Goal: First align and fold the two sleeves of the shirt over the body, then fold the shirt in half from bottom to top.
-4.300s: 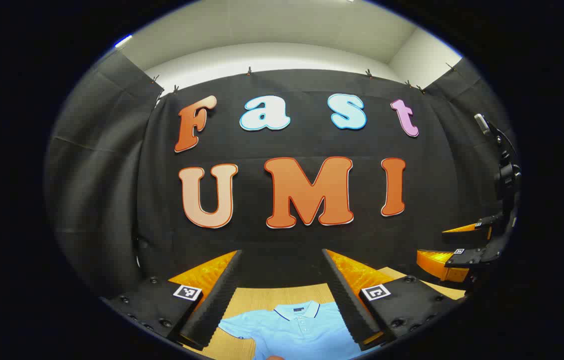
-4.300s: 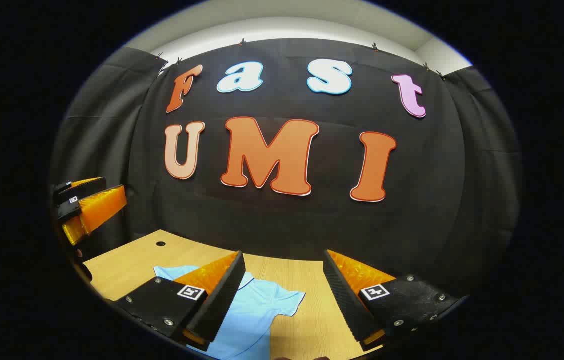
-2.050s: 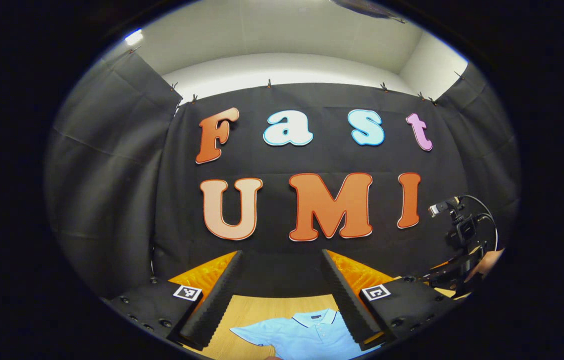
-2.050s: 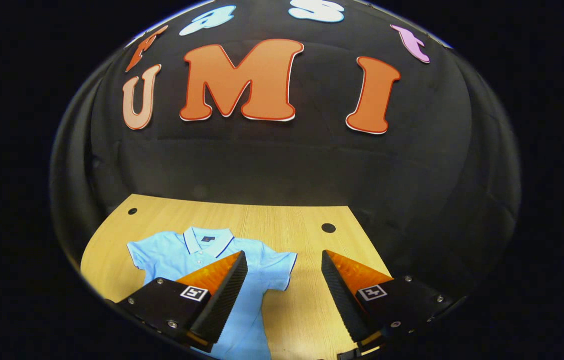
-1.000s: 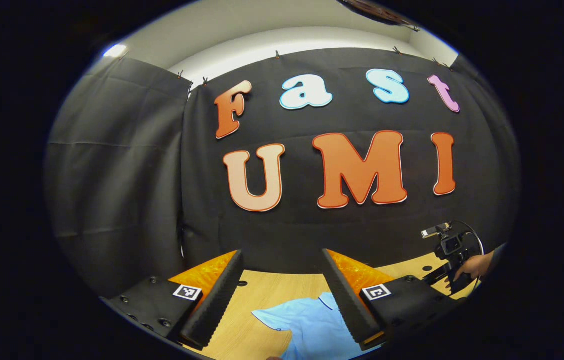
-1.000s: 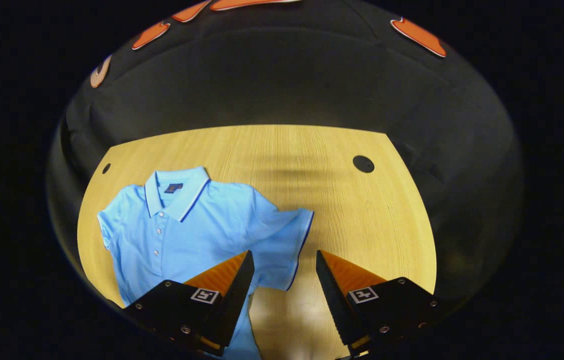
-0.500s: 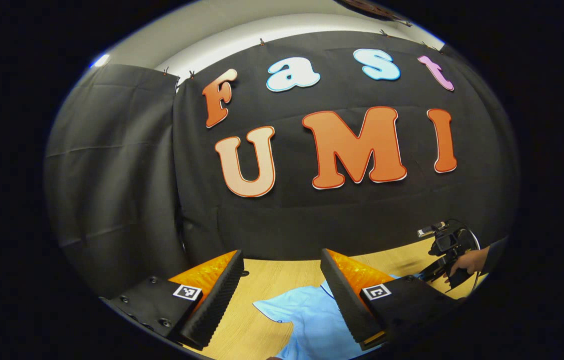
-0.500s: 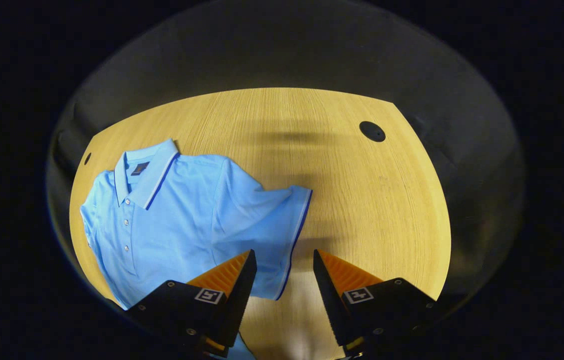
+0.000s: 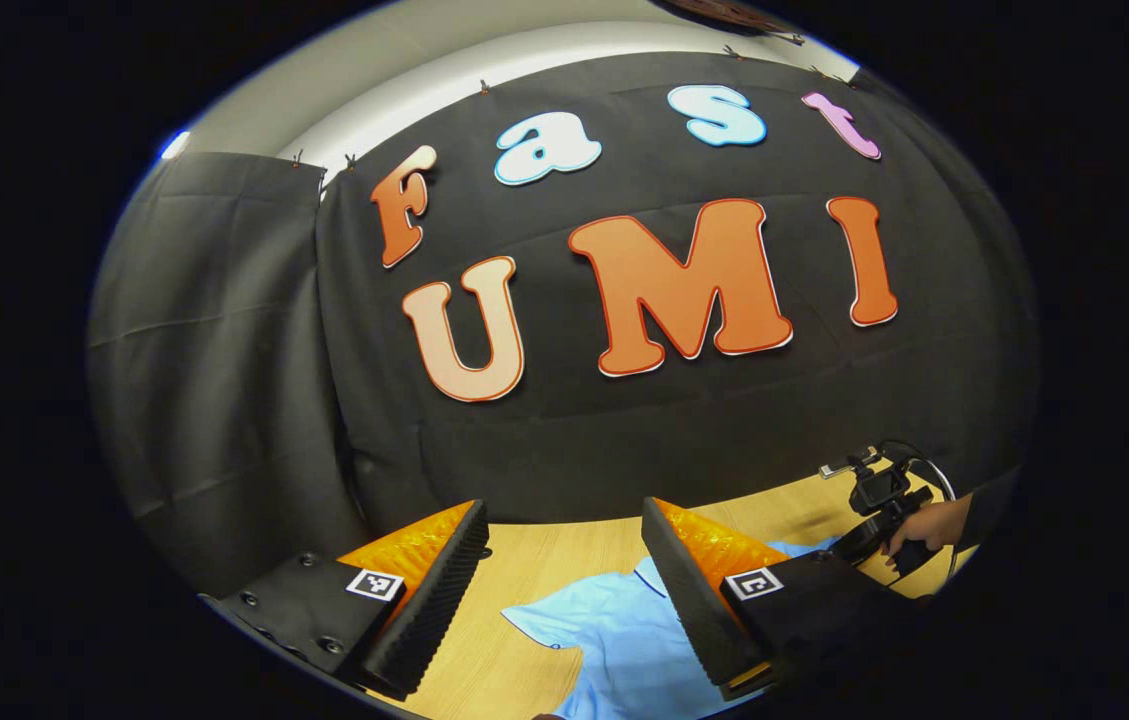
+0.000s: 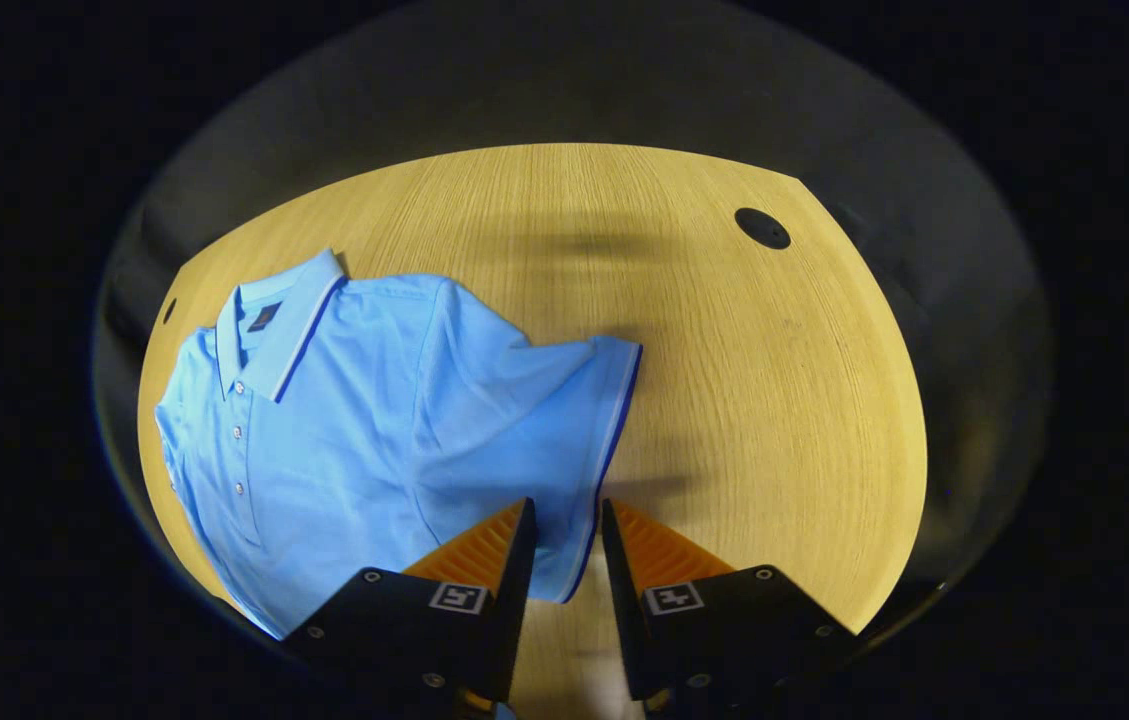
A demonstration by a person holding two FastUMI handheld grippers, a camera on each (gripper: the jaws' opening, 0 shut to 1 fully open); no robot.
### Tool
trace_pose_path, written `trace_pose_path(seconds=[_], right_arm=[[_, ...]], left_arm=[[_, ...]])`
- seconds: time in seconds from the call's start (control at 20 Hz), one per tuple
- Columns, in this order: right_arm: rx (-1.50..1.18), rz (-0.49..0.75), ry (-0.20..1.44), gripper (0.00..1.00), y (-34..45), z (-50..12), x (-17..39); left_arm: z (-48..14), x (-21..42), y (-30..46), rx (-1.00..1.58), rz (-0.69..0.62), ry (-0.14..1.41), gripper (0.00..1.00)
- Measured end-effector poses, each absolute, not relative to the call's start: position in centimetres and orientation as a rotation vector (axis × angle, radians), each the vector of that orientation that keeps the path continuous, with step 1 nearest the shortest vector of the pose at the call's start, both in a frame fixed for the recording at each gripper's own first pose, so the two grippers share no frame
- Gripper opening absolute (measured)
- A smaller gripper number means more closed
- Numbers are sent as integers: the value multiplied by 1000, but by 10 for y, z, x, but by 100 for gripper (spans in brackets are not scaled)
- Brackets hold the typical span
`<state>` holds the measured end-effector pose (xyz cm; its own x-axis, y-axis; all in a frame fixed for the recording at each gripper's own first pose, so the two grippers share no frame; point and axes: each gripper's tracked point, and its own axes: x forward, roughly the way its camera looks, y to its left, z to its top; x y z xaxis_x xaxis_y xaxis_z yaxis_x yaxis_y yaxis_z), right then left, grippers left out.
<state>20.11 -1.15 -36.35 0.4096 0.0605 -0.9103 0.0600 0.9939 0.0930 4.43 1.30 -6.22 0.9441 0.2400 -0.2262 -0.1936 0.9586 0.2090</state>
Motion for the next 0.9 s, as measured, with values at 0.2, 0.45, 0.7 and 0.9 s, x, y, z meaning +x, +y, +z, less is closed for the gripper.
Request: trace_pose_path(seconds=[0.2, 0.45, 0.7, 0.9], right_arm=[[149, -1, 1127, 13, -8, -362, 206], [295, 79, 1092, 6, 11, -343, 212], [302, 156, 1004, 5, 30, -312, 222], [284, 257, 947, 5, 61, -291, 226]], left_arm=[[-62, 42, 9, 185, 216, 256, 100], [-58, 37, 16, 184, 236, 258, 100], [-61, 38, 11, 183, 228, 258, 100], [-62, 37, 14, 178, 236, 258, 100]])
